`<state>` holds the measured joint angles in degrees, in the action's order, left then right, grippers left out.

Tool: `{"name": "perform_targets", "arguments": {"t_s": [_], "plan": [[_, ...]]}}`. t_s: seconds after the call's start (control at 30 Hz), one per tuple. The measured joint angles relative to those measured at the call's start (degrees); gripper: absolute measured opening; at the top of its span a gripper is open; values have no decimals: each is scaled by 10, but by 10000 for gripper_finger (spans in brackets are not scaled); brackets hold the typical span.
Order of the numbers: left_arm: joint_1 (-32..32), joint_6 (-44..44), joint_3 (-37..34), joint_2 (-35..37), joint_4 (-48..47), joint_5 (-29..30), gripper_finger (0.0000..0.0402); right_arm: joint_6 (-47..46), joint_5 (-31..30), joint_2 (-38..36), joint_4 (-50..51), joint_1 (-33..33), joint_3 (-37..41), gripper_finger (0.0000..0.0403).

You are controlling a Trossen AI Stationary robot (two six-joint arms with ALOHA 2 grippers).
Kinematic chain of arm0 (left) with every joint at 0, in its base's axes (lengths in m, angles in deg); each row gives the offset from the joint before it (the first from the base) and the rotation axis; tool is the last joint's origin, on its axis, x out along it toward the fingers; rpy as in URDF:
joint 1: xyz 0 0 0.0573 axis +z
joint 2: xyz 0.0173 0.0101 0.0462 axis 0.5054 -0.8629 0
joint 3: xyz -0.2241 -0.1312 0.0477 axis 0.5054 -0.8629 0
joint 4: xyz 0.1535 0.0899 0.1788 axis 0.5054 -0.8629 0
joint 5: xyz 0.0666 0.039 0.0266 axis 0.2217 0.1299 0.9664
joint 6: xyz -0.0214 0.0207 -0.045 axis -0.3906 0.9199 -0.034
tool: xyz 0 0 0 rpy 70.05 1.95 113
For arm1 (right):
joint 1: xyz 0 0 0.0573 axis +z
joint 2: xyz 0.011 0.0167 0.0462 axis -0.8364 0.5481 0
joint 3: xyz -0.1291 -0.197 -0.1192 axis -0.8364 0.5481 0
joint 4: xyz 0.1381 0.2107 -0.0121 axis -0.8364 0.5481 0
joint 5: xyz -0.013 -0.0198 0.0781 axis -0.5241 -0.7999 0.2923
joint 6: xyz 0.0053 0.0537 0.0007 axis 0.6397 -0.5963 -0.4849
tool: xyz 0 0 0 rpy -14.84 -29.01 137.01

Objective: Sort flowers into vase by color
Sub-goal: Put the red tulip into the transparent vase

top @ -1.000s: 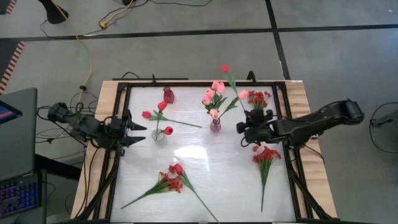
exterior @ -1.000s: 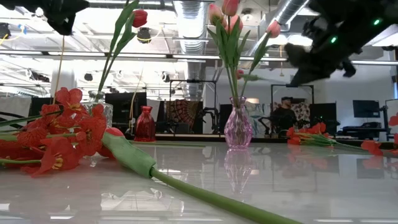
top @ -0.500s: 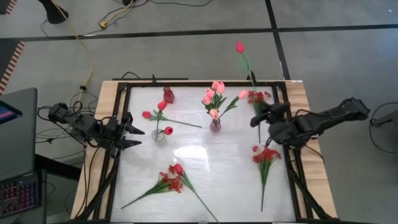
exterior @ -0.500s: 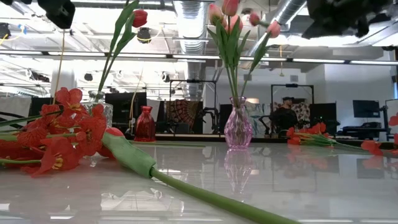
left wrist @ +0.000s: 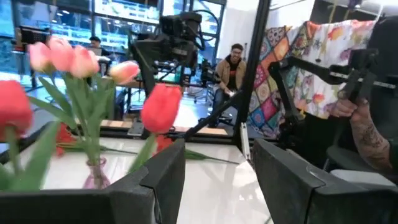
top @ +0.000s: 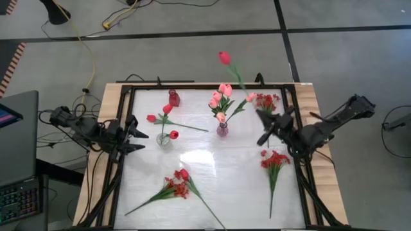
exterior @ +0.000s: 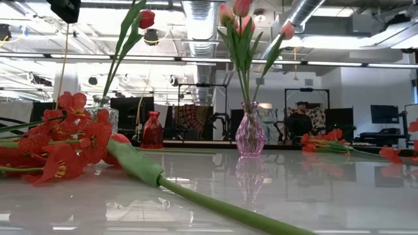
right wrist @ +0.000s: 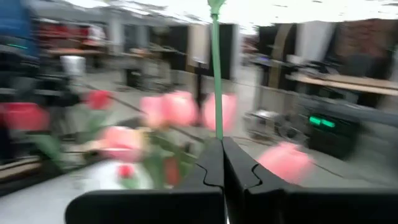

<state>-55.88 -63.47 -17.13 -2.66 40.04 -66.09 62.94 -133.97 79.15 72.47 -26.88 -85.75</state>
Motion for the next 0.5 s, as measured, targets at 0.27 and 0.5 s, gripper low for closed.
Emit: {"name": "perform_targets", "arguments": {"t_s": [0.27, 0.5], "plan": [[0, 10, -81, -93, 237, -53, 175, 32, 135, 128, -182, 26, 0, 17], [-5, 18, -118, -256, 465, -60, 175, 27, 244, 258, -327, 27, -2, 17]]}}
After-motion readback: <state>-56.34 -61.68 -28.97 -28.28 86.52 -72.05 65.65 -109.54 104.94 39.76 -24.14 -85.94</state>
